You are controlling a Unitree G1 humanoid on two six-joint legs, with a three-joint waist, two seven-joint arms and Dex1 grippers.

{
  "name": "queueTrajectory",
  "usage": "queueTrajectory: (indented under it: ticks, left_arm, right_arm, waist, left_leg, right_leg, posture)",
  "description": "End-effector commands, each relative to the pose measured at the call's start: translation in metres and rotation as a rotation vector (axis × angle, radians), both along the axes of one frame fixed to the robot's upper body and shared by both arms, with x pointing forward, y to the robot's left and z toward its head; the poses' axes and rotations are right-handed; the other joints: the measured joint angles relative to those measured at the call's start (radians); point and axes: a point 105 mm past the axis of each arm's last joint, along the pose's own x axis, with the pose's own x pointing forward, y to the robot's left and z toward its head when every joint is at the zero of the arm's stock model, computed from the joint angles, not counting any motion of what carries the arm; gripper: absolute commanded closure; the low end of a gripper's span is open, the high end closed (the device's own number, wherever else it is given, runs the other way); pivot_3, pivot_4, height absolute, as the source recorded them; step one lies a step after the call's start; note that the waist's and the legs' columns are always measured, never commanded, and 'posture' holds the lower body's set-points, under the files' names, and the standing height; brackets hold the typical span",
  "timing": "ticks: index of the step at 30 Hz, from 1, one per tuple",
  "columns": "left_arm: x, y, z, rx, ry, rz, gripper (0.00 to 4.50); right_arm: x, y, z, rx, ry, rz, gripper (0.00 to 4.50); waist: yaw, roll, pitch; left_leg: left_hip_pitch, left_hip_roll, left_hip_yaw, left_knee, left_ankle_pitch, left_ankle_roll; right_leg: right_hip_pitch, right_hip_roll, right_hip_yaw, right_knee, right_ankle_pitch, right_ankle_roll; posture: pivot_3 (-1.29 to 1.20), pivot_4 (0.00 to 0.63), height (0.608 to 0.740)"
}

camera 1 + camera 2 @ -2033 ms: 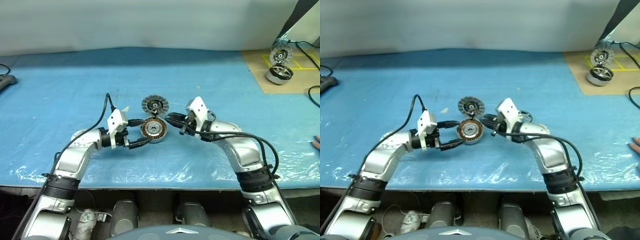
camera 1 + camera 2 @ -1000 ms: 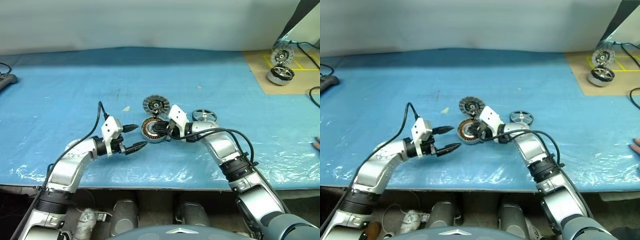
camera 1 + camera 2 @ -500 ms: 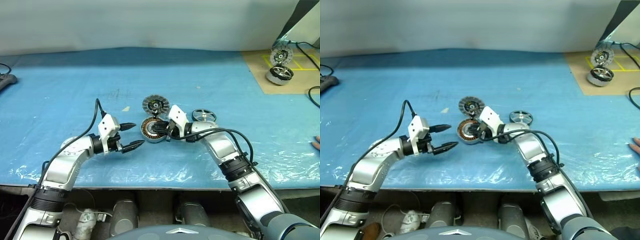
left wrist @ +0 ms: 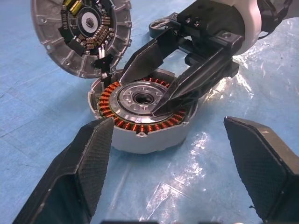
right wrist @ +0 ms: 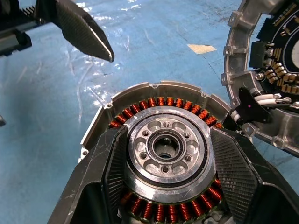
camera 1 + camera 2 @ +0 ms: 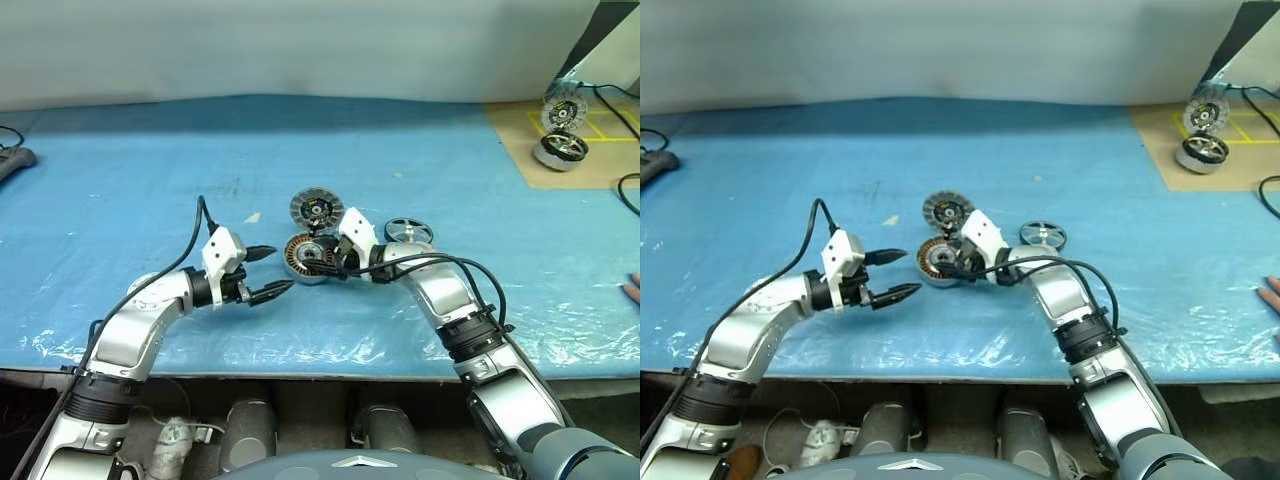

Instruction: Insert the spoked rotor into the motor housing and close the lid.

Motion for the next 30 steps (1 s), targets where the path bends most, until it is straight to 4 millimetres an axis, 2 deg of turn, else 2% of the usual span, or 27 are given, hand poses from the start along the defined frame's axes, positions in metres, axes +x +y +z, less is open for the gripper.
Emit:
queueTrajectory:
  ticks: [1, 2, 6, 10, 11, 14, 16, 26, 28, 30]
  left_arm:
    - [-0.003, -0.003, 0.003, 0.001, -0.026, -0.013, 0.47]
    - [-0.003, -0.003, 0.0, 0.001, -0.022, -0.011, 0.47]
    - [0.0, 0.003, -0.01, 0.002, -0.012, -0.002, 0.47]
    - [0.009, 0.012, -0.011, -0.014, -0.014, 0.027, 0.47]
    - [0.013, 0.016, -0.009, -0.02, -0.02, 0.046, 0.47]
    - [0.025, 0.024, -0.001, -0.02, -0.04, 0.083, 0.47]
    - [0.026, 0.024, 0.0, -0.01, -0.046, 0.076, 0.47]
    - [0.022, 0.01, -0.007, -0.011, -0.036, 0.052, 0.47]
    - [0.023, 0.008, -0.007, -0.012, -0.036, 0.051, 0.47]
    - [0.023, 0.006, -0.008, -0.013, -0.035, 0.051, 0.47]
  right_arm:
    - [-0.002, 0.002, 0.03, 0.089, -0.055, 0.014, 1.54]
    - [-0.002, 0.003, 0.033, 0.09, -0.068, 0.017, 1.54]
    - [-0.001, 0.008, 0.04, 0.107, -0.092, 0.022, 2.86]
    - [-0.002, 0.014, 0.032, 0.074, -0.087, 0.034, 4.32]
    - [-0.001, 0.015, 0.029, 0.062, -0.09, 0.03, 4.48]
    - [0.003, 0.019, 0.024, 0.046, -0.077, 0.018, 4.48]
    - [0.003, 0.02, 0.019, 0.026, -0.068, 0.017, 4.48]
    - [0.003, 0.008, -0.019, -0.189, -0.073, 0.046, 4.48]
    - [0.003, 0.006, -0.021, -0.192, -0.071, 0.042, 4.48]
    - [0.005, 0.006, -0.014, -0.162, -0.094, 0.026, 4.48]
  waist:
    - [0.0, 0.0, 0.0]
    - [0.0, 0.0, 0.0]
    - [-0.003, 0.0, 0.0]
    - [-0.002, 0.0, 0.0]
    - [-0.002, 0.0, 0.0]
    - [-0.001, 0.0, 0.0]
    - [-0.001, 0.0, 0.0]
    - [-0.001, 0.0, 0.0]
    - [-0.001, 0.0, 0.0]
    - [-0.001, 0.0, 0.0]
  left_leg:
    - [0.0, 0.0, 0.0, 0.0, 0.0, 0.0]
    - [0.0, 0.0, 0.0, 0.0, 0.0, 0.0]
    - [0.0, 0.0, 0.0, 0.0, 0.0, 0.0]
    - [0.0, 0.0, 0.0, 0.0, 0.0, 0.0]
    - [0.0, 0.0, 0.0, 0.0, 0.0, 0.0]
    - [0.0, 0.0, 0.0, 0.0, 0.0, 0.0]
    - [0.0, 0.0, 0.0, 0.0, 0.0, 0.0]
    - [-0.001, 0.0, 0.0, 0.0, 0.0, 0.0]
    - [0.001, 0.0, 0.0, 0.0, 0.0, 0.0]
    - [0.002, 0.0, 0.0, 0.0, 0.0, 0.0]
  right_leg:
    - [0.0, 0.0, 0.0, 0.0, 0.0, 0.0]
    - [0.0, 0.0, 0.0, 0.0, 0.0, 0.0]
    - [0.0, 0.0, 0.0, 0.0, 0.0, 0.0]
    - [-0.001, 0.0, 0.0, 0.0, 0.0, 0.0]
    - [-0.001, 0.0, 0.0, 0.0, 0.0, 0.0]
    - [-0.001, 0.0, 0.0, 0.0, 0.0, 0.0]
    - [-0.001, 0.0, 0.0, 0.001, 0.0, 0.0]
    - [-0.002, 0.0, 0.0, 0.001, 0.0, 0.0]
    - [0.0, 0.0, 0.0, 0.001, 0.0, 0.0]
    - [0.001, 0.0, 0.001, 0.001, 0.0, 0.0]
  posture:
    - [0.0, 0.15, 0.74]
    - [0.0, 0.15, 0.74]
    - [0.0, 0.15, 0.74]
    - [0.0, 0.15, 0.74]
    - [0.0, 0.15, 0.74]
    - [0.0, 0.15, 0.74]
    - [0.0, 0.15, 0.74]
    - [0.0, 0.15, 0.74]
    - [0.0, 0.15, 0.74]
    - [0.0, 0.15, 0.74]
